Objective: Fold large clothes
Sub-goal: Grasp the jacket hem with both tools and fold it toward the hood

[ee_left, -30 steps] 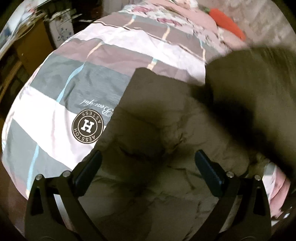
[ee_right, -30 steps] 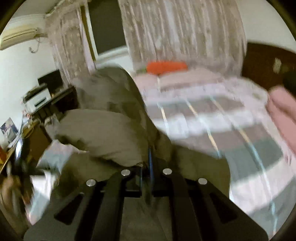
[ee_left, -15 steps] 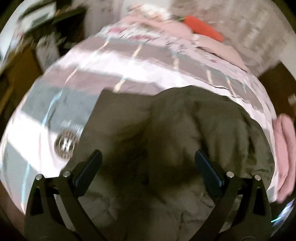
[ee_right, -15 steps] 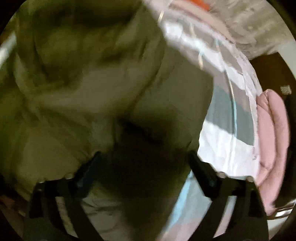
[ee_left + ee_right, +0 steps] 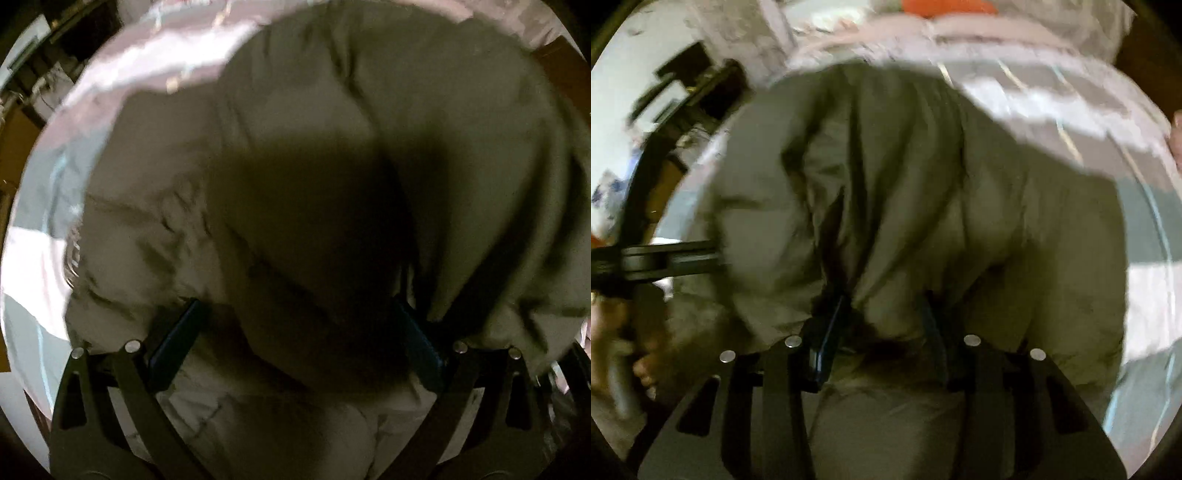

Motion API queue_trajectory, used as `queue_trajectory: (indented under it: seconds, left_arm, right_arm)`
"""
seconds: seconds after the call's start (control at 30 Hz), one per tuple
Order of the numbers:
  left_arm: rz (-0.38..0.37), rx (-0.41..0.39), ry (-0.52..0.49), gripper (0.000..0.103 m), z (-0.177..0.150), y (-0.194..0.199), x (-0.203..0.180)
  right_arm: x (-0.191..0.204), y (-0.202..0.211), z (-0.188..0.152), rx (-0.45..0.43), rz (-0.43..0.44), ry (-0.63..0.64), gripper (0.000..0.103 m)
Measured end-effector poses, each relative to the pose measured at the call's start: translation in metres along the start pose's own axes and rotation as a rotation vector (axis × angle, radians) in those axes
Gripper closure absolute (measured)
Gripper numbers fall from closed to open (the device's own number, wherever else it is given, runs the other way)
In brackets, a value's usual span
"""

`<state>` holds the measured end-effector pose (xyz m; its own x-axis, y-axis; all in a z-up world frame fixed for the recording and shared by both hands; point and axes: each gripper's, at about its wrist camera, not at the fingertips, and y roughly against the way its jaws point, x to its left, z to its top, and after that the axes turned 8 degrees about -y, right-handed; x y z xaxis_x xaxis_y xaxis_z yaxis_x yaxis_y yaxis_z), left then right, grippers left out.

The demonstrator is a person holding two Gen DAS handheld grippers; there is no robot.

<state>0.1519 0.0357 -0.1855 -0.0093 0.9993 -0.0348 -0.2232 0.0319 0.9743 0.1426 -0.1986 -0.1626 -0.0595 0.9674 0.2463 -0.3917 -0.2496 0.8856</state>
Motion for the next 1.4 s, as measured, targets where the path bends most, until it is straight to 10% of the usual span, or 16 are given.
queue_trajectory:
  seconds: [0.33,0.5,0.6,0.93,1.4]
  left_arm:
    - [0.158,-0.098,-0.183,0.002,-0.002,0.02,-0.026]
    - [0.157,-0.344,-0.086,0.002,-0.002,0.088,-0.014]
    - [0.117,-0.442,-0.033,0.002,0.01,0.098,-0.012]
    - [0.205,-0.174,-0.147,0.002,0.039,-0.004,-0.031]
    - [0.065,-0.121,-0.14,0.004,0.008,0.032,-0.012]
  right_arm:
    - [-0.011,-0.005,0.036,0.045,-0.034,-0.1,0.055]
    - [-0.011,0.072,0.036,-0.308,0.006,-0.099,0.051]
    - [-0.001,0.069,0.049,-0.363,0.037,-0.086,0.051]
    - [0.006,-0.047,0.056,-0.07,-0.111,-0.101,0.054]
    - [0.015,-0.008,-0.002,0.001,-0.03,-0.098,0.054]
